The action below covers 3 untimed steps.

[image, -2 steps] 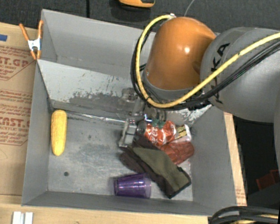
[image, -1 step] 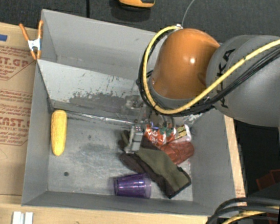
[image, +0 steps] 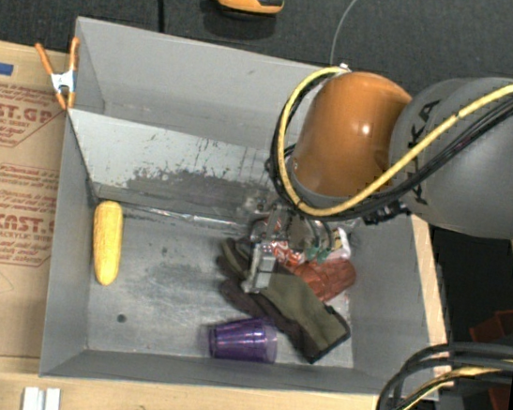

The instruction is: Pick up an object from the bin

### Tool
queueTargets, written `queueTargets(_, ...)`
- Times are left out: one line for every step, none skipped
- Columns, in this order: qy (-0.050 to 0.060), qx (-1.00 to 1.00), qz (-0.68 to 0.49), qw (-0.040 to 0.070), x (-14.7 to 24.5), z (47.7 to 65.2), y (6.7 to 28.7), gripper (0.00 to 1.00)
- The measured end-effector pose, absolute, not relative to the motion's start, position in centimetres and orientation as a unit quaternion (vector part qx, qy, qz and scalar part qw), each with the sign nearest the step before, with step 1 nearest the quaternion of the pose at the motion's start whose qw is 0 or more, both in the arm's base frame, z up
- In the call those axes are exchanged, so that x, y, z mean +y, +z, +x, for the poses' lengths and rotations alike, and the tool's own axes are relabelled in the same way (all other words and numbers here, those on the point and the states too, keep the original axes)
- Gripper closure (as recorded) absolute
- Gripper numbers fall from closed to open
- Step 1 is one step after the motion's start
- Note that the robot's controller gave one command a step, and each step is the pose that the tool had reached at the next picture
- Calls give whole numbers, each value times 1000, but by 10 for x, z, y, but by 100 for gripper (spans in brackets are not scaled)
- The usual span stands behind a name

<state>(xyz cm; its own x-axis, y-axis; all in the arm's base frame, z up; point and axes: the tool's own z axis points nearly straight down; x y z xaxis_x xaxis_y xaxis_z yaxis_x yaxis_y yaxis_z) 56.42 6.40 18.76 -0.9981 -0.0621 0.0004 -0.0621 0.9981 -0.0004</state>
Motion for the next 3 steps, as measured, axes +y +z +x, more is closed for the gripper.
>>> queueTargets(-1,-999,-51,-1,51,563,180,0)
queueTargets(0,-995,100,-4,38,569,129,0)
queueTargets(-1,-1000,12,-3,16,552,76,100)
